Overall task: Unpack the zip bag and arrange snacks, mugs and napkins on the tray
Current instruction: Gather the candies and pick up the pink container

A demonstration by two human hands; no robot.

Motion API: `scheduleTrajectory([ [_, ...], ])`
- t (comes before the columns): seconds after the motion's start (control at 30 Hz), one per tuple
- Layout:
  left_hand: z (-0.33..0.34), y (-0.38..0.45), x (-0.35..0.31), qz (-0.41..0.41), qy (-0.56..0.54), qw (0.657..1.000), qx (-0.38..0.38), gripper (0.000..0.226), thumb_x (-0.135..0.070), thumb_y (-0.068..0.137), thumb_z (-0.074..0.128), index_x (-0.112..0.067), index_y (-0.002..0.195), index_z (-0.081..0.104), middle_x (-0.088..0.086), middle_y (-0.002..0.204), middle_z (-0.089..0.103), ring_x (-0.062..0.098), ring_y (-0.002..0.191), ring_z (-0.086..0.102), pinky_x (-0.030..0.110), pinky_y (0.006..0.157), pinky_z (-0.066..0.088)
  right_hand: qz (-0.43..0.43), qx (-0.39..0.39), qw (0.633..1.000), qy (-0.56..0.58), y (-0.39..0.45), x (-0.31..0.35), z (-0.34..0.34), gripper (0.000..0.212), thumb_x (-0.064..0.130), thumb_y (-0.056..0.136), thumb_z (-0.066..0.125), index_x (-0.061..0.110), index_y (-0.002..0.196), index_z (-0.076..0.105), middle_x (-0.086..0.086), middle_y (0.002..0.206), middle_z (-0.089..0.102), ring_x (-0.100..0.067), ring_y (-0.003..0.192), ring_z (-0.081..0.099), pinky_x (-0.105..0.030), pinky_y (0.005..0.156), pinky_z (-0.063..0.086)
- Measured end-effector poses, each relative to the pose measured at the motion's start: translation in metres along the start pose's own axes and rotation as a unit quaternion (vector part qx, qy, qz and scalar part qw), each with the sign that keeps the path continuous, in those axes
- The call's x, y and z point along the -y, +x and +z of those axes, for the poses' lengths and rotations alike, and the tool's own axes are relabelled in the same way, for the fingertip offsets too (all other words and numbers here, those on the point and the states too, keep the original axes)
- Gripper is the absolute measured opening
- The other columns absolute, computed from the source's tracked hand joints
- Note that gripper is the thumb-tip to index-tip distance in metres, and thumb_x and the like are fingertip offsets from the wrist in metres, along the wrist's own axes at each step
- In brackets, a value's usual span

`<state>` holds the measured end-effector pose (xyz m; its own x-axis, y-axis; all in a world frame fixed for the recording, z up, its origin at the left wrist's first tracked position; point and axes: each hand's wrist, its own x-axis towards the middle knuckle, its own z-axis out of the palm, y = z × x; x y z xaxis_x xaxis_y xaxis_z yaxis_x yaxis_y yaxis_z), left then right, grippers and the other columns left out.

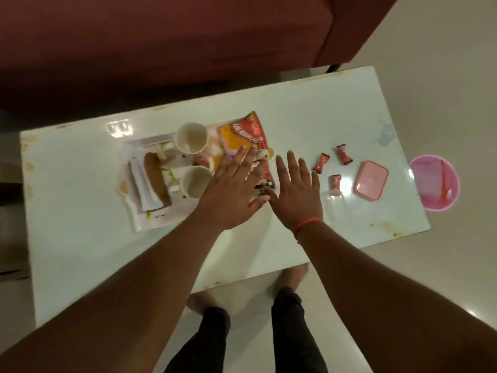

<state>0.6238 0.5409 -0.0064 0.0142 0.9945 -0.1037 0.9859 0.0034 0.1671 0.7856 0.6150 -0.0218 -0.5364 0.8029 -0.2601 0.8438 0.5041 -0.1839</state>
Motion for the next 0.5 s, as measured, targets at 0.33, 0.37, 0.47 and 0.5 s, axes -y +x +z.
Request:
scheduleTrajectory([
  [0.33, 0.058, 0.112, -0.120, -0.082, -0.101, 0.987, 0.099, 0.054, -0.020, 0.099, 0.047, -0.016, 0.151, 0.032, 0.011, 0.159, 0.030, 0.031, 0.146, 0.028, 0.045, 0.115, 0.033, 0.077, -0.014, 0.990, 0.117, 0.012, -0.168, -0.002, 0.030, 0.015, 0.098, 0.051, 0.011, 0.127, 0.060, -0.014, 0.119, 0.062, -0.034, 0.109, 0.060, -0.043, 0.088, 0.053],
  [0.37, 0.063, 0.124, -0.124, -0.103, -0.121, 0.982, 0.100, 0.051, -0.018, 0.098, 0.049, -0.017, 0.148, 0.037, 0.011, 0.153, 0.038, 0.033, 0.138, 0.040, 0.046, 0.108, 0.041, 0.078, 0.005, 0.990, 0.118, 0.018, -0.179, -0.002, 0.029, 0.013, 0.097, 0.052, 0.012, 0.124, 0.062, -0.013, 0.112, 0.063, -0.033, 0.103, 0.062, -0.043, 0.084, 0.054],
  [0.47, 0.074, 0.156, -0.127, -0.111, -0.129, 0.980, 0.106, 0.050, -0.018, 0.096, 0.053, -0.025, 0.144, 0.040, 0.012, 0.136, 0.048, 0.034, 0.116, 0.056, 0.046, 0.086, 0.053, 0.030, 0.090, 0.991, 0.098, 0.038, -0.201, 0.003, 0.037, 0.008, 0.092, 0.054, 0.018, 0.127, 0.062, -0.012, 0.110, 0.060, -0.033, 0.098, 0.063, -0.044, 0.086, 0.056],
  [0.5, 0.077, 0.165, -0.128, -0.094, -0.107, 0.983, 0.116, 0.052, -0.018, 0.096, 0.054, -0.028, 0.145, 0.039, 0.012, 0.132, 0.048, 0.033, 0.112, 0.057, 0.044, 0.081, 0.053, 0.001, 0.111, 0.990, 0.086, 0.043, -0.204, 0.003, 0.039, 0.008, 0.092, 0.055, 0.020, 0.128, 0.062, -0.013, 0.113, 0.058, -0.034, 0.097, 0.063, -0.045, 0.086, 0.056],
])
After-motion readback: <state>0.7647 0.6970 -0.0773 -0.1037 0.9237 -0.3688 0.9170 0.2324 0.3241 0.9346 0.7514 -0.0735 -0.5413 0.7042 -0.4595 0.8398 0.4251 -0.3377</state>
